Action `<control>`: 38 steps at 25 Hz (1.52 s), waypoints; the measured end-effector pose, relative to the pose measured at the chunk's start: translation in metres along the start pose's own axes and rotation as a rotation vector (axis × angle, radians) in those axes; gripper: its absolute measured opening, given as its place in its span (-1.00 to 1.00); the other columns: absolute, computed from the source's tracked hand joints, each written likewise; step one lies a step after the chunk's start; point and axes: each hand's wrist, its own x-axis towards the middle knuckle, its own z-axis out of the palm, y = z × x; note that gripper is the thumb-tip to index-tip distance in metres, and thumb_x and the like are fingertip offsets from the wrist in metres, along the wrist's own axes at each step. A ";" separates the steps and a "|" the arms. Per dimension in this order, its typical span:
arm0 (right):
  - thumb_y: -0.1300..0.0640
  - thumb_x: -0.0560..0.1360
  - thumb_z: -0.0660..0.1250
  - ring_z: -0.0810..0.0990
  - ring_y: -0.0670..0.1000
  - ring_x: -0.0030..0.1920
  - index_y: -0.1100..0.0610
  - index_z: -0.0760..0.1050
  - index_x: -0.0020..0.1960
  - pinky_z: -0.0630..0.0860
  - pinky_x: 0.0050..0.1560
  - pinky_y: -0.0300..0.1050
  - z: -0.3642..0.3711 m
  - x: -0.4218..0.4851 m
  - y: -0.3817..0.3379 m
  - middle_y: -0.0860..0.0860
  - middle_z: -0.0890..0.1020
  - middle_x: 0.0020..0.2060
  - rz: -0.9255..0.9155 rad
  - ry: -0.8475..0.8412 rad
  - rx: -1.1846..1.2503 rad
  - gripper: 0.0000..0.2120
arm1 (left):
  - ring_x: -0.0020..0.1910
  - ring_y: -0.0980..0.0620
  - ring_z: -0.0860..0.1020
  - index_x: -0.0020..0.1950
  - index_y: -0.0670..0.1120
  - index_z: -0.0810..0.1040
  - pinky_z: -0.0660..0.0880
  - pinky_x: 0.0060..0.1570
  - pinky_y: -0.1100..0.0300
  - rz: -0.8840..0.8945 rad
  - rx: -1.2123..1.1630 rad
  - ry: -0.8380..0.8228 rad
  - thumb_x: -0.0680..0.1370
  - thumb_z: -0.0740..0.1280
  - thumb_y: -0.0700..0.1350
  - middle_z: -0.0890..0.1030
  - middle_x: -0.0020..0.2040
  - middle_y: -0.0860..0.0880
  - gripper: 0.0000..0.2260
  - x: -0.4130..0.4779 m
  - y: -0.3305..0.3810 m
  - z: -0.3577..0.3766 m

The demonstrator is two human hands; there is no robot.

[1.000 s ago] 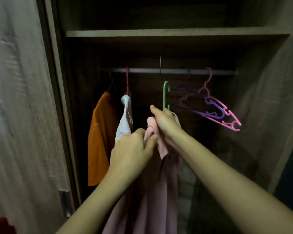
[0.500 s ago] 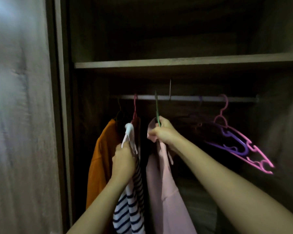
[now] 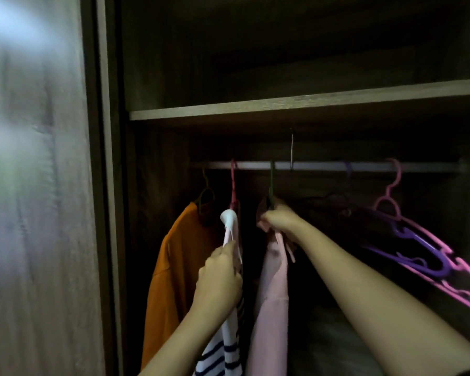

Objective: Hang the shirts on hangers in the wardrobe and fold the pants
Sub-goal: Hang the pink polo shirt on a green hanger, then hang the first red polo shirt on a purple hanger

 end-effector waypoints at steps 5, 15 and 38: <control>0.13 0.45 0.30 0.60 0.17 0.05 0.18 0.57 0.06 0.50 -0.07 -0.06 -0.014 -0.020 -0.018 0.18 0.63 0.02 -0.093 -0.038 -0.465 -0.77 | 0.42 -0.07 0.29 0.52 0.02 0.10 0.30 0.34 0.11 0.081 -0.053 -0.035 0.59 0.19 -0.14 0.16 0.51 -0.08 -0.47 -0.005 0.002 -0.012; 0.13 0.49 0.20 0.59 0.03 0.07 0.06 0.53 0.15 0.46 0.11 -0.08 0.103 -0.154 -0.080 0.03 0.65 0.02 -0.813 0.048 -0.196 -0.73 | 0.31 0.05 0.42 0.40 -0.20 0.36 0.31 0.33 0.22 0.141 -0.097 0.364 0.50 0.21 -0.15 0.47 0.34 -0.13 -0.54 -0.090 -0.112 -0.110; -0.06 0.49 0.29 0.43 0.28 0.29 0.30 0.29 0.34 0.41 0.26 0.04 0.559 -0.254 -0.053 0.31 0.47 0.25 -0.234 -0.726 -0.460 -0.42 | 0.32 -0.11 0.46 0.38 -0.16 0.42 0.42 0.20 -0.15 -0.586 0.747 -0.265 0.54 0.01 0.22 0.50 0.34 -0.12 -0.40 -0.368 -0.490 -0.201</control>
